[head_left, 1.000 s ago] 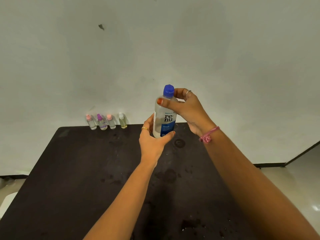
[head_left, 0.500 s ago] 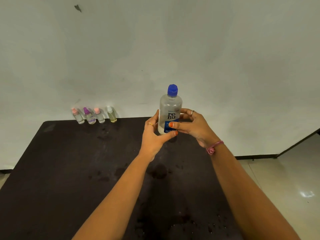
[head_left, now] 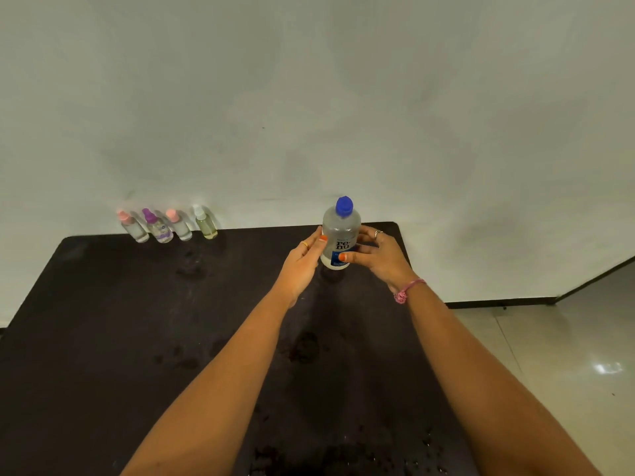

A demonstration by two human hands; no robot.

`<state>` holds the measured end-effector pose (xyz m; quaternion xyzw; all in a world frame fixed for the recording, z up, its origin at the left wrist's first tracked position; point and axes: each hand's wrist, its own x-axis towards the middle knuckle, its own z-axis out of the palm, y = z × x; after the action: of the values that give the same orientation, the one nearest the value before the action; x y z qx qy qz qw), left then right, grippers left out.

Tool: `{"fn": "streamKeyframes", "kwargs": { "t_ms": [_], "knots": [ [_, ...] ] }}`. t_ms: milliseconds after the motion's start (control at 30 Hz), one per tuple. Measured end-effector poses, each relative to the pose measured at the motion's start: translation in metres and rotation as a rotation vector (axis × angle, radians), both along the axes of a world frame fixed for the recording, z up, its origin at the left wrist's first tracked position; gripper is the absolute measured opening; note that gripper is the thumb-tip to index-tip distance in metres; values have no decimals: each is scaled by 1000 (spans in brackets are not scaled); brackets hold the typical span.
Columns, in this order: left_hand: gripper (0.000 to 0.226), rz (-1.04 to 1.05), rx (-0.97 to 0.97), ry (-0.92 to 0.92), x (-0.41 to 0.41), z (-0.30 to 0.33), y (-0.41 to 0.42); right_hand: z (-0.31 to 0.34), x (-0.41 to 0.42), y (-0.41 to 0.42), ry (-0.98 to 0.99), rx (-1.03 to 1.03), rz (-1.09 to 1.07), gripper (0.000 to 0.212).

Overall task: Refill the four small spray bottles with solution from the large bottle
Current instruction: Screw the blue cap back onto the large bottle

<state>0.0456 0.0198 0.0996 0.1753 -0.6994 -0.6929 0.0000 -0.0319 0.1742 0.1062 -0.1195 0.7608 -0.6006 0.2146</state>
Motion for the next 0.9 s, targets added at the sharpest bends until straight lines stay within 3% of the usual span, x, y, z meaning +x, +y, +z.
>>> {"fn": "streamKeyframes", "kwargs": {
  "t_ms": [367,900],
  "knots": [
    [50,-90,-85,-134,-32,-55,-10,-58,-30,-9,-33,141,99,70],
    [49,-78,-113,-191,-37,-90,-17,-90,-28,-17,5,233,54,68]
  ]
}}
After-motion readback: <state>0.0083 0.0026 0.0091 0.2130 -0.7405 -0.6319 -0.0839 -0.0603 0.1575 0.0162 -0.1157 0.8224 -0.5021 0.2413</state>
